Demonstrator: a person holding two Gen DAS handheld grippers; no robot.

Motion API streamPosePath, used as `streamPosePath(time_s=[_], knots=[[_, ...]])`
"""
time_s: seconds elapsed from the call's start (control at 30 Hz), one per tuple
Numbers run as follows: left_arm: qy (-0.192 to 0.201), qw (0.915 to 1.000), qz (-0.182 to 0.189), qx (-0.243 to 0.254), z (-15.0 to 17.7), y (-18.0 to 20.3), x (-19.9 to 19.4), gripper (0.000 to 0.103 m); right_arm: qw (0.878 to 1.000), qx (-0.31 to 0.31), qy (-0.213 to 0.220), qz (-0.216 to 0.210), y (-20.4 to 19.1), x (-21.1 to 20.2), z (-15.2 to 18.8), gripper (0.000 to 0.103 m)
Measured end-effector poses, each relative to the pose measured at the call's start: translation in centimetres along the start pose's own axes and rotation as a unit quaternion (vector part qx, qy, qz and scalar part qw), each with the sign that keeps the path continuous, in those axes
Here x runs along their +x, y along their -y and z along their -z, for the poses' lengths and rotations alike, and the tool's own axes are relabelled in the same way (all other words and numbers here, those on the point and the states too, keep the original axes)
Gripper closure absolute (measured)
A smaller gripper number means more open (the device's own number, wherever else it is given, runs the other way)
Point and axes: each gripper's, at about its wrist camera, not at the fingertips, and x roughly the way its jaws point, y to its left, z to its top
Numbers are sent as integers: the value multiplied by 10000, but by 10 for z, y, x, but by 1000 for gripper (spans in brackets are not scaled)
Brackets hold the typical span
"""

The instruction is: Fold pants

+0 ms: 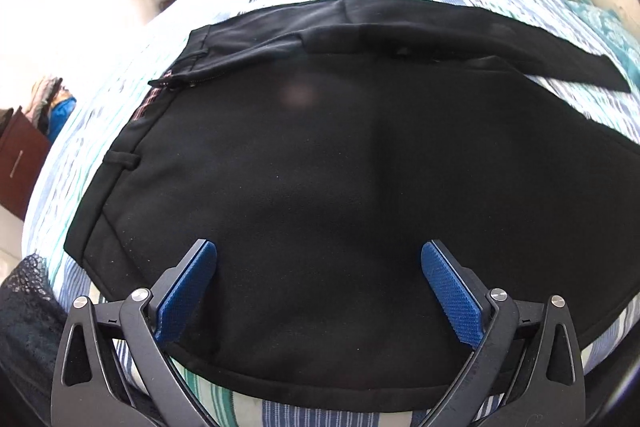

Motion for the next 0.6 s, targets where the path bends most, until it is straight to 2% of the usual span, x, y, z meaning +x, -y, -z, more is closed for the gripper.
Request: streamPosePath(time_s=[0.13,0.23,0.33,0.37,0.47,0.6], knots=[[-39,9998,90,-179,3,-3,4,0,9933,-904,-436,-570,-95,24,46,5],[14,9999,145,-81,5,-3,5,0,9846,-1558,-602,-515,-133,43,70,5],[1,9998,198,-75,8,-3,3,0,9774,-1904,-878,-259,-134,67,91,2],[-8,9998,199,-71,9,-3,3,0,9752,-2053,-757,-330,-133,68,97,0],[-58,9998,194,-73,4,-5,9,0,9674,-2465,-573,-114,-138,71,107,0],[-82,9998,190,-61,1,-5,12,0,9688,-2426,-485,-112,-137,70,110,0]])
